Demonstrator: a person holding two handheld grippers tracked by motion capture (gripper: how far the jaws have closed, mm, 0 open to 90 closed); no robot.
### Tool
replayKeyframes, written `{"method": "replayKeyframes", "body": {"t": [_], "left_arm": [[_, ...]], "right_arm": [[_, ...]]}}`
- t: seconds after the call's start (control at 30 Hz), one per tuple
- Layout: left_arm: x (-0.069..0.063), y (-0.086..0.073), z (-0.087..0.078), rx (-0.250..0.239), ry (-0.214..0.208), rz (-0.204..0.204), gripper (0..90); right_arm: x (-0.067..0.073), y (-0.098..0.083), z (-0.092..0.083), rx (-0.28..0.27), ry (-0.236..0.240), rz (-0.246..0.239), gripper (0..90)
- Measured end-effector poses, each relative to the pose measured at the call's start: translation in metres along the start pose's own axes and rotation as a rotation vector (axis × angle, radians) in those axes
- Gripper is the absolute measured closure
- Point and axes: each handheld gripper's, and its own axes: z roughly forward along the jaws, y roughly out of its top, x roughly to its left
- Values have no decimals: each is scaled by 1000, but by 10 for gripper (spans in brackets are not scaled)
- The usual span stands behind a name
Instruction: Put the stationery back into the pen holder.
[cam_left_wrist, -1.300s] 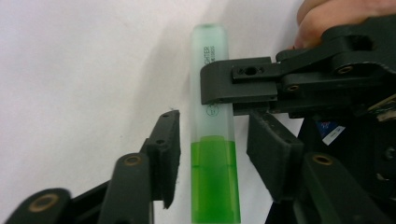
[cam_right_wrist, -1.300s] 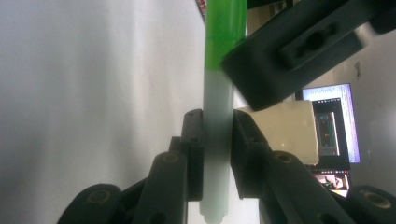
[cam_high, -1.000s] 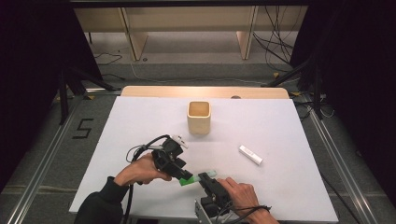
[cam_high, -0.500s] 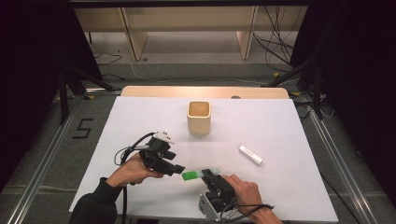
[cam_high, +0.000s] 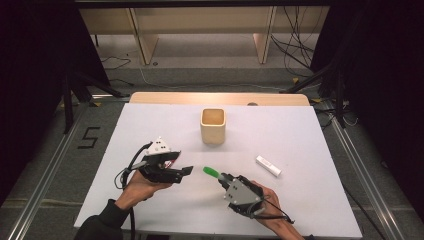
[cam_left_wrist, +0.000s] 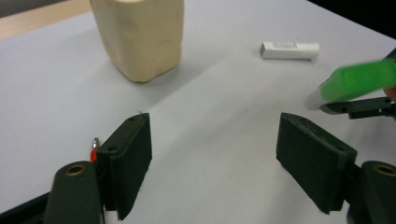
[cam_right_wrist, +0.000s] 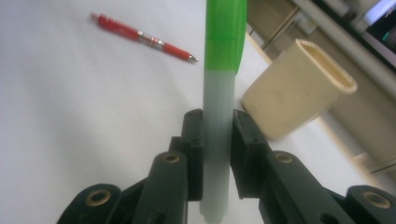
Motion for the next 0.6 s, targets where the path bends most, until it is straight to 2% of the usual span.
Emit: {"method": "replayKeyframes", "body": {"t": [0.17,0.4,0.5,0.6], "left_arm": [[3,-7,-4,-77,41,-18,255],[3,-18,-9,-148,59,10,255],[3,-22,-11,-170,67,18,252],[5,-26,-13,-186,66,11,251]], "right_arm": [[-22,-2,-2,-40,72,238,771],[-47,-7,-2,-92,147,477,771],[-55,-7,-2,-107,165,542,771],[-63,-5,0,-105,153,551,771]]}}
